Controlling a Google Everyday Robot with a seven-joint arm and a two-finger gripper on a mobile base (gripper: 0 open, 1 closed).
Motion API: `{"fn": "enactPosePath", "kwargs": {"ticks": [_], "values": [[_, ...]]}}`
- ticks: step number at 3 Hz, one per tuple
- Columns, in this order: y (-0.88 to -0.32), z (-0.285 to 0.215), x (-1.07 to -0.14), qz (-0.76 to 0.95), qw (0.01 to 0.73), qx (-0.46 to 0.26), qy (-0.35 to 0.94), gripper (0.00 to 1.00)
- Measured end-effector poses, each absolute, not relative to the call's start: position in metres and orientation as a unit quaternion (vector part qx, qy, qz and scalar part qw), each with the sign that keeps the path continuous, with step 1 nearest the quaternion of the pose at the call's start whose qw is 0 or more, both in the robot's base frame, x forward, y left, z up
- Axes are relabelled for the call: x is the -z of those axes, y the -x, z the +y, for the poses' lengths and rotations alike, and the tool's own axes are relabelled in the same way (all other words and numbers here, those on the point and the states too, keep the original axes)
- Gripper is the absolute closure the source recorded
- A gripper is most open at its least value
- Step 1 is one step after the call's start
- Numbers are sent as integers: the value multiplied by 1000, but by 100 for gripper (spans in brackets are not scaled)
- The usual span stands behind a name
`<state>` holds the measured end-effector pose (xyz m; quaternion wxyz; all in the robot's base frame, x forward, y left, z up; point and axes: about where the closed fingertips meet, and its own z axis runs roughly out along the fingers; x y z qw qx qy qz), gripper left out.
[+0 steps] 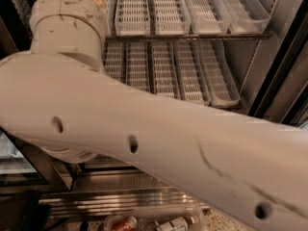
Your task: Pick green can from top shelf of fridge
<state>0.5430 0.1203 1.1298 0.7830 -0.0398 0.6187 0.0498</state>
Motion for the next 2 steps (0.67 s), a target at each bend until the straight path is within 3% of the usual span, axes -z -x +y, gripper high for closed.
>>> {"fn": "enactPosePath", "kwargs": {"ticks": [2], "values": [[-534,134,-1138,614,783,-68,70,100]]}}
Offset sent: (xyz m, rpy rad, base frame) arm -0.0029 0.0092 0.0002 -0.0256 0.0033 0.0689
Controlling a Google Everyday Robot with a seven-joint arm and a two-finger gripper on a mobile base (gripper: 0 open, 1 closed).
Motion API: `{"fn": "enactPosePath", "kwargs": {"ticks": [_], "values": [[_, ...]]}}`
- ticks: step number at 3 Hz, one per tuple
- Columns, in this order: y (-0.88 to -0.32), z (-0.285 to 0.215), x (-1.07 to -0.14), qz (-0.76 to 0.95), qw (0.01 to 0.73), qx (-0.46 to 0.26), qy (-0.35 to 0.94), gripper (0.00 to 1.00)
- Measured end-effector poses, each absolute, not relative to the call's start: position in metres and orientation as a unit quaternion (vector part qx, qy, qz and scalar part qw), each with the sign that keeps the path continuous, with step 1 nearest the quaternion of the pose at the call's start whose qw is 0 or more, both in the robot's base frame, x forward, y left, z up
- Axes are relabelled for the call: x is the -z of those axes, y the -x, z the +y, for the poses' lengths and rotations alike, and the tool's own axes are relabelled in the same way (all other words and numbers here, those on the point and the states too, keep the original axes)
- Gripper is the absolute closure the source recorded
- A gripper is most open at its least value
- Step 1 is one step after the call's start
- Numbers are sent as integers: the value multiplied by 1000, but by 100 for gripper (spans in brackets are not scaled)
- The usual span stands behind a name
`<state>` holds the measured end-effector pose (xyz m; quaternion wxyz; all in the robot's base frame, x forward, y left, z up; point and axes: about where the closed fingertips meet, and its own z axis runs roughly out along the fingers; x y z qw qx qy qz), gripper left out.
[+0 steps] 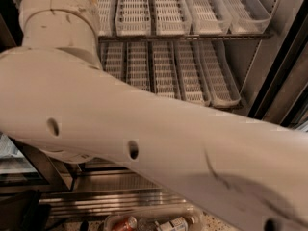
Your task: Pick green can from top shelf of fridge
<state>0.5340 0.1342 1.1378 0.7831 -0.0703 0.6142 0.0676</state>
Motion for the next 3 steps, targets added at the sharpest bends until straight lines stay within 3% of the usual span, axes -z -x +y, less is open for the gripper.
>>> {"fn": "enactPosePath", "kwargs": {"ticks": [3], "values": [[-495,84,-1140,634,764,-92,72,100]]}}
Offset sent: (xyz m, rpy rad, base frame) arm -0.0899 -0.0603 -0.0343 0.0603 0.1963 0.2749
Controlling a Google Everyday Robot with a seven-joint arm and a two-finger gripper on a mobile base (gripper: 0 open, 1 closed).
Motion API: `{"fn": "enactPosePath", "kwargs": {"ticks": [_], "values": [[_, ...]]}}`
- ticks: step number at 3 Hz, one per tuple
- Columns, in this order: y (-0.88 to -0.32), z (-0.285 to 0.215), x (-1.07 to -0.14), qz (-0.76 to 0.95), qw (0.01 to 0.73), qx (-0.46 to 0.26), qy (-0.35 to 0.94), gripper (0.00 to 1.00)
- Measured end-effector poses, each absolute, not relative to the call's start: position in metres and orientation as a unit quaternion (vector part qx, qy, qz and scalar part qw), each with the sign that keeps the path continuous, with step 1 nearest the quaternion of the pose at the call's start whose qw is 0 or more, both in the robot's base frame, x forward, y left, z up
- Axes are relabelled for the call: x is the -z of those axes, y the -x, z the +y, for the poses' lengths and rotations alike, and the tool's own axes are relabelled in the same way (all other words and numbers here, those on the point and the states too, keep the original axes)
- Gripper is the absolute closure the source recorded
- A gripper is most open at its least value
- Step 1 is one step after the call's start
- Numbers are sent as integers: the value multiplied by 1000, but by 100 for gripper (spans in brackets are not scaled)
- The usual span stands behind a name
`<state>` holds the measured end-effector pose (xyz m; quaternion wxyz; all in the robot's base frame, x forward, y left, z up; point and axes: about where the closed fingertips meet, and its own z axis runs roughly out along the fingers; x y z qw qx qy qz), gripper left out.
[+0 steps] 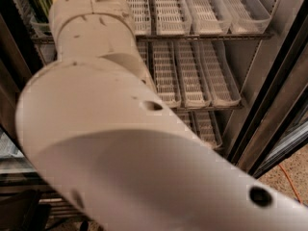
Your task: Pick green can from top shelf of fridge
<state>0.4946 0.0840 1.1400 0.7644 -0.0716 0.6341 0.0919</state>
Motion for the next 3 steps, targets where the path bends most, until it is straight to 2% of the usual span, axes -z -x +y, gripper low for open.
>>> {"fn": "enactPosePath", "kwargs": {"ticks": [3], "values": [[-495,84,-1140,634,764,-92,72,100]]}}
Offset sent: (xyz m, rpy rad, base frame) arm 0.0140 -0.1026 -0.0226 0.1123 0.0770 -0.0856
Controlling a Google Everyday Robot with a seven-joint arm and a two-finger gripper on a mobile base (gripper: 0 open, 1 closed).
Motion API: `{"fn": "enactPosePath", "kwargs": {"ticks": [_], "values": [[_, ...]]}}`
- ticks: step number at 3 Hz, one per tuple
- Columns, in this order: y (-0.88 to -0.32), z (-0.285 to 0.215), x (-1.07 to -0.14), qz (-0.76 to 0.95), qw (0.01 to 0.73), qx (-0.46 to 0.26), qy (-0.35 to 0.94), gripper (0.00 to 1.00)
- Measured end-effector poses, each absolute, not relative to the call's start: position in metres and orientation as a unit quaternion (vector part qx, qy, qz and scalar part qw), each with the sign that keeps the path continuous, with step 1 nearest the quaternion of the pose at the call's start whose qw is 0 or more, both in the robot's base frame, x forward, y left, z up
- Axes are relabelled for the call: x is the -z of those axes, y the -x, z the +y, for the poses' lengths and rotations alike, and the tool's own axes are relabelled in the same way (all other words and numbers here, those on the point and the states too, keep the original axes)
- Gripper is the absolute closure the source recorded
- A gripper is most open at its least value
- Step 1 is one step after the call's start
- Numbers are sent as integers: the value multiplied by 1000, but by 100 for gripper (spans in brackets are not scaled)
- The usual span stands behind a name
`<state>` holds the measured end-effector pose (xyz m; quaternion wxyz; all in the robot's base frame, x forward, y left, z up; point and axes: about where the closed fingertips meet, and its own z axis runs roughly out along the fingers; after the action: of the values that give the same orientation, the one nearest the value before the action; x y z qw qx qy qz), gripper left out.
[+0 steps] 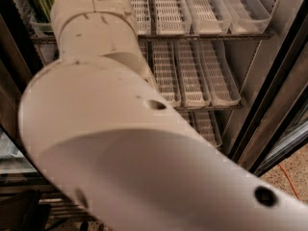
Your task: Pick green can from top shelf of fridge
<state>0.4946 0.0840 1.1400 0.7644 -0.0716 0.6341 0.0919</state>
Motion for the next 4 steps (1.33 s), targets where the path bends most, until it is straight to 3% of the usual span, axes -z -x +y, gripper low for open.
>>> {"fn": "enactPosePath", "kwargs": {"ticks": [1,2,3,4], "values": [[-495,84,-1140,634,764,-92,72,100],[-503,54,-1115,656,746,-109,44,100],[-518,-24,-1045,696,709,-111,-18,100],[-517,-31,-1037,699,703,-123,-35,100]]}}
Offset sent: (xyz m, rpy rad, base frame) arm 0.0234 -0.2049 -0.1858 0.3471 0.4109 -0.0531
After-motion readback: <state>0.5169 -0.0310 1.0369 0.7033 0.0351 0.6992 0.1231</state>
